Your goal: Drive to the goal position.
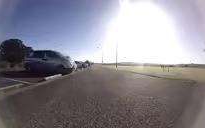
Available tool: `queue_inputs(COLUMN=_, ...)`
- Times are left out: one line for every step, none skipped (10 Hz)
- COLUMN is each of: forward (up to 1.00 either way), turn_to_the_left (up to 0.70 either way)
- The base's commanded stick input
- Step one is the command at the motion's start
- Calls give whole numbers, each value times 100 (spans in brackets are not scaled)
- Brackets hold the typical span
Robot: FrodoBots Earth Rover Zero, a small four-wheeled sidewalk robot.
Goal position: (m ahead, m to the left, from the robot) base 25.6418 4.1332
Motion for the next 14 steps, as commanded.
queue_inputs(forward=70, turn_to_the_left=0)
queue_inputs(forward=70, turn_to_the_left=0)
queue_inputs(forward=70, turn_to_the_left=0)
queue_inputs(forward=48, turn_to_the_left=0)
queue_inputs(forward=5, turn_to_the_left=0)
queue_inputs(forward=70, turn_to_the_left=0)
queue_inputs(forward=70, turn_to_the_left=0)
queue_inputs(forward=70, turn_to_the_left=0)
queue_inputs(forward=70, turn_to_the_left=0)
queue_inputs(forward=70, turn_to_the_left=0)
queue_inputs(forward=70, turn_to_the_left=0)
queue_inputs(forward=70, turn_to_the_left=0)
queue_inputs(forward=70, turn_to_the_left=0)
queue_inputs(forward=70, turn_to_the_left=0)
